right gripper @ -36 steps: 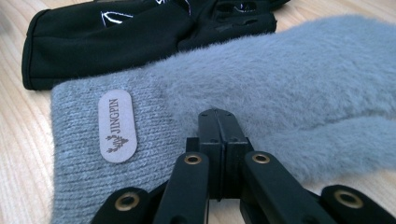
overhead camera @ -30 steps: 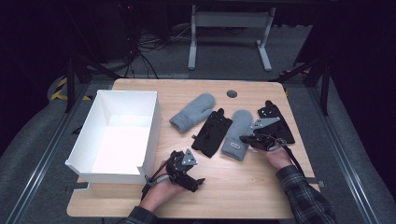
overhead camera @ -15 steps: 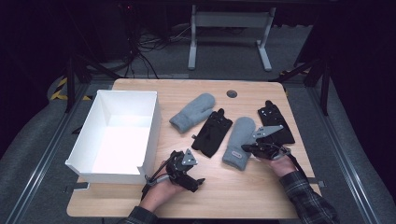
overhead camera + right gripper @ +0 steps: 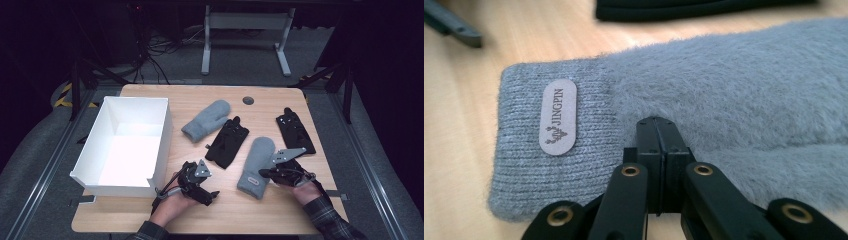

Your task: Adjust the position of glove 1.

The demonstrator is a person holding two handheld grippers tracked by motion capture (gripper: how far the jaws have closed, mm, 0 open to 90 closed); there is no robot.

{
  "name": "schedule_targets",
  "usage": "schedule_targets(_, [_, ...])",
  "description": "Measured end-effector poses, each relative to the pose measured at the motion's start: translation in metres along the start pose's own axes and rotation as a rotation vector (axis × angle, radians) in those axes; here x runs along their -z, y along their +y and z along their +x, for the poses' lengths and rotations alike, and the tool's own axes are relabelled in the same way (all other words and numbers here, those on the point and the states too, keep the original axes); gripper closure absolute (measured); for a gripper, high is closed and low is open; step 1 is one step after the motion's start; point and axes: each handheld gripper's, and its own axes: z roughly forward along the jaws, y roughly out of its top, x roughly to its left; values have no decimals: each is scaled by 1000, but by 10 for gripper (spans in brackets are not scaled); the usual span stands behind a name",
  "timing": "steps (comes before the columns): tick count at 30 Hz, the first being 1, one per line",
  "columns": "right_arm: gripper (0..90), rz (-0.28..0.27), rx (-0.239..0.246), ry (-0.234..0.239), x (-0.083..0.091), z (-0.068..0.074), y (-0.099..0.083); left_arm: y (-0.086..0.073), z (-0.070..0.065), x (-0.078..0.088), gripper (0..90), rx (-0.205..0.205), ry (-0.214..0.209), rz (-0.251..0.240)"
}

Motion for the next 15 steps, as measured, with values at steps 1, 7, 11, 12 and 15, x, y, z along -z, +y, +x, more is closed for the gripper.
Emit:
schedule_targets(1, [900, -1, 2, 5, 1, 3, -1, 0, 0, 0, 4, 0, 0, 0])
schedule_targets(7, [900, -6, 12, 15, 5, 15, -4, 4, -1, 1, 19, 6, 8, 13])
schedule_targets(11, [900, -48, -2, -6, 14, 6, -1, 11, -7, 9, 252, -24, 19, 33])
schedule_targets(12, [900, -52, -7, -14, 16, 2, 0, 13, -9, 11, 307, -19, 6, 15])
schedule_targets(15, [900, -69, -28, -55, 22, -15, 3, 20, -13, 18, 567, 0, -43, -38])
